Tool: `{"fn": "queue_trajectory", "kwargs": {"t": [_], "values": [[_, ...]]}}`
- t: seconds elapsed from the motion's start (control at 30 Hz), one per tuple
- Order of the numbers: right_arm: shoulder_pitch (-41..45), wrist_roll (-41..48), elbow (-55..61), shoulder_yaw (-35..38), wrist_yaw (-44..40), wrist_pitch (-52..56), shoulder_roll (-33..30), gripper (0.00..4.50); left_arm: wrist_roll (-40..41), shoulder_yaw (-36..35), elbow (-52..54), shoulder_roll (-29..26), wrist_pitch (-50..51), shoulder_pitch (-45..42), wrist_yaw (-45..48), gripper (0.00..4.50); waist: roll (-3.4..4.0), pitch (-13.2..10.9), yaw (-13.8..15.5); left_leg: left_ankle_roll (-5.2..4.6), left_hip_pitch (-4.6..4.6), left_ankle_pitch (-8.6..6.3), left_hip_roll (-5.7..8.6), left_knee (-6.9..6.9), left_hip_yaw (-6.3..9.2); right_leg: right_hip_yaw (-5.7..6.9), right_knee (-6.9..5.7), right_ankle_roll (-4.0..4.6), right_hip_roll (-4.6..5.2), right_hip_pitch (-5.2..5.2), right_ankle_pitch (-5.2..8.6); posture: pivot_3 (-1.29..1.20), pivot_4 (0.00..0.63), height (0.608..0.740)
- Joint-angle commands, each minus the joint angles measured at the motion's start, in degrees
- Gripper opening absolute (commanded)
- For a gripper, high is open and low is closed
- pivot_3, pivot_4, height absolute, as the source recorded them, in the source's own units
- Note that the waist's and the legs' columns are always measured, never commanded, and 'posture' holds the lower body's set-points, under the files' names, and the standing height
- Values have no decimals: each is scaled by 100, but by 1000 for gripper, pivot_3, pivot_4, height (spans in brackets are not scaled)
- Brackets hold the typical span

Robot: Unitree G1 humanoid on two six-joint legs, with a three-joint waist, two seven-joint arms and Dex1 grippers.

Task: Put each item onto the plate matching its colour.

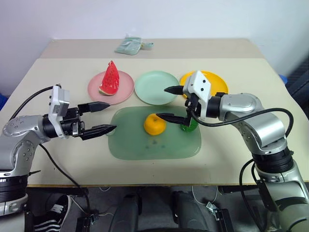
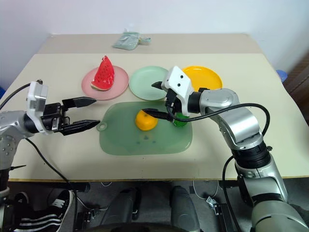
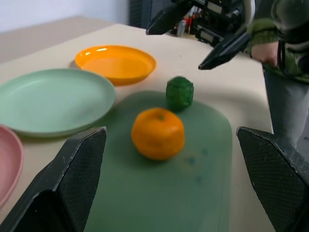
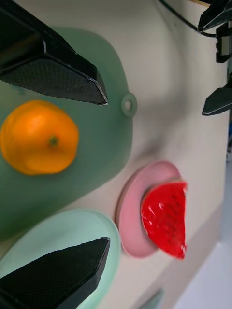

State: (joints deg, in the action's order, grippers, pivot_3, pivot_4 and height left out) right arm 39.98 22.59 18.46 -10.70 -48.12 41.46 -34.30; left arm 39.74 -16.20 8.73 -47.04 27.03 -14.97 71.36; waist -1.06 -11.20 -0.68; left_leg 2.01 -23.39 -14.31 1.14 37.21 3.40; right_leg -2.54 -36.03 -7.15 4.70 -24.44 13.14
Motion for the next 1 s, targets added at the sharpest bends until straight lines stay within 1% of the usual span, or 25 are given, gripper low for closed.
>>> {"fn": "queue_trajectory", "kwargs": {"t": [0.03, 0.1, 0.2, 0.33, 0.4, 0.5, 0.63, 0.9, 1.0], "values": [[288, -55, 24, -210, 121, 404, 113, 4500, -46, -164, 86, -3, -356, 122, 70, 4413, 0, 0, -21, 0, 0, 0, 0, -1, 0, 0, 0, 0, 0, 0, 0, 0, 150, 738], [444, -181, -37, -443, 265, 656, 232, 4500, -48, -198, 63, 17, -437, 154, 43, 4413, 0, 0, -34, 0, 1, 0, -2, -2, 0, 0, -2, 1, -3, -3, 0, 0, 150, 738], [801, -212, -90, -772, 646, 1501, 664, 4500, -110, -254, -134, -55, -739, 303, 338, 4413, 1, 0, -70, 0, 1, 0, -3, -5, -1, 0, -3, 1, -4, -6, 0, 0, 150, 738], [897, -264, -238, -913, 763, 1898, 776, 4500, -185, -341, -222, -63, -1014, 523, 416, 4413, 1, 0, -46, 0, -1, 0, -4, -12, 2, 2, -4, 6, -4, -12, 3, 0, 150, 738], [897, -361, -350, -1045, 777, 1905, 743, 4500, -195, -366, -131, -34, -1077, 649, 359, 4413, 0, 1, -15, 0, -4, 0, 0, -9, 0, 2, -2, 5, 2, -11, 3, 0, 150, 738], [931, -394, -499, -1117, 820, 2003, 856, 4500, -140, -368, -44, 2, -1119, 756, 323, 4413, -1, 1, -20, 0, -3, 0, 0, -6, 1, 2, -1, 5, 2, -8, 2, 0, 150, 738], [1025, -481, -799, -1252, 852, 2138, 962, 4500, 5, -324, 216, -9, -931, 846, 259, 4413, -1, 1, -50, 0, -2, 0, -2, -8, 1, 3, -3, 5, -1, -10, 2, 0, 150, 738], [913, -645, -873, -1586, 778, 2049, 927, 4500, 66, -384, 513, 5, -839, 926, 12, 4413, -1, 1, -52, -1, -2, 0, -2, -9, 1, 2, -3, 5, -1, -11, 2, 0, 150, 738], [897, -692, -889, -1571, 817, 2021, 975, 3654, 77, -357, 495, 28, -835, 875, -63, 4500, -1, 1, -51, -1, -2, 0, -2, -10, 1, 3, -3, 5, -2, -11, 2, 0, 150, 738]]}}
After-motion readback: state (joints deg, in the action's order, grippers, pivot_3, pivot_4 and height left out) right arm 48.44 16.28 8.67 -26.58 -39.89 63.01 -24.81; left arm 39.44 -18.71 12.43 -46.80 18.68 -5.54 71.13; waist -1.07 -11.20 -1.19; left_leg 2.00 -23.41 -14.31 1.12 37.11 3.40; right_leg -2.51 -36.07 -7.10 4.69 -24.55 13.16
